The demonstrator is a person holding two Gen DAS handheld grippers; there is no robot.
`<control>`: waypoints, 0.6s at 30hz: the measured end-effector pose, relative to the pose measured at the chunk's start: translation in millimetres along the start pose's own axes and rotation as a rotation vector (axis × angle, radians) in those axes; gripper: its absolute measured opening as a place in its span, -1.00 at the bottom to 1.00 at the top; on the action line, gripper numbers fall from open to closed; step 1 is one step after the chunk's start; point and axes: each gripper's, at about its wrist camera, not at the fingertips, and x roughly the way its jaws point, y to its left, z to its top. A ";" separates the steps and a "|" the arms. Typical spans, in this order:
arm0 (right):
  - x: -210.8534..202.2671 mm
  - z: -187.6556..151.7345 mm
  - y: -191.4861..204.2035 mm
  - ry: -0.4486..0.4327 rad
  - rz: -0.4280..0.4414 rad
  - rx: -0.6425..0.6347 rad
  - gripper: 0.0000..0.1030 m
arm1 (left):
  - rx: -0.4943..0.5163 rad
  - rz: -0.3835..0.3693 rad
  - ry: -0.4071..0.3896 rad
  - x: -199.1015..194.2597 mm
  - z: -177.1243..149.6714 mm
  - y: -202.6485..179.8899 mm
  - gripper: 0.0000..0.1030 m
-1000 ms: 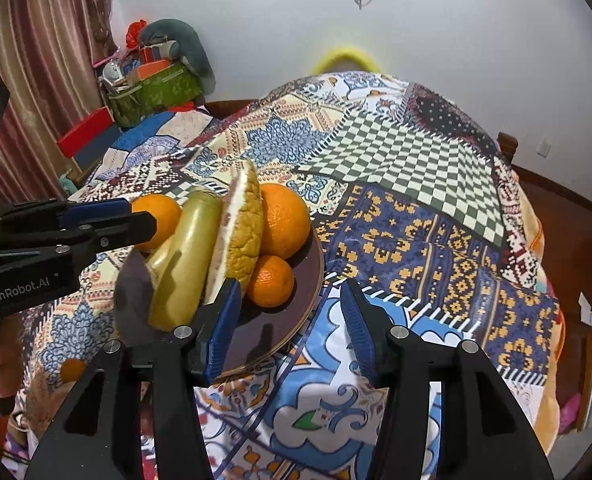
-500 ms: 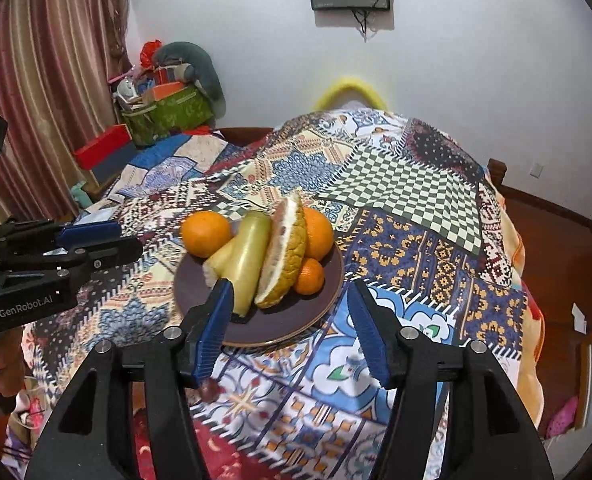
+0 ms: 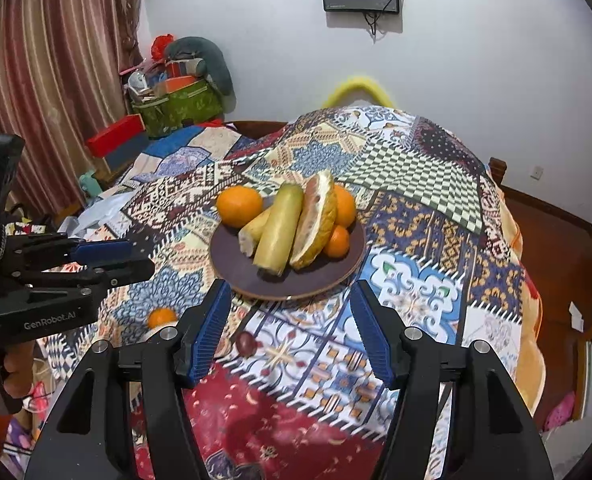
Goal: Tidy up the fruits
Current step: 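Grasp a pink pomelo segment with the left tool while the right tool reaches toward a dark red date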
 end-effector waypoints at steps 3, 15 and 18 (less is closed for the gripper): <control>2.8 -7.4 2.5 0.017 0.005 0.005 0.13 | 0.004 0.009 0.019 3.6 -9.7 0.4 -0.27; 26.4 -34.9 2.2 0.101 0.011 0.033 0.13 | 0.012 0.014 0.125 39.7 -41.2 1.6 -0.19; 33.9 -39.7 -1.9 0.125 0.018 0.051 0.13 | 0.020 0.033 0.102 43.1 -46.3 1.8 0.04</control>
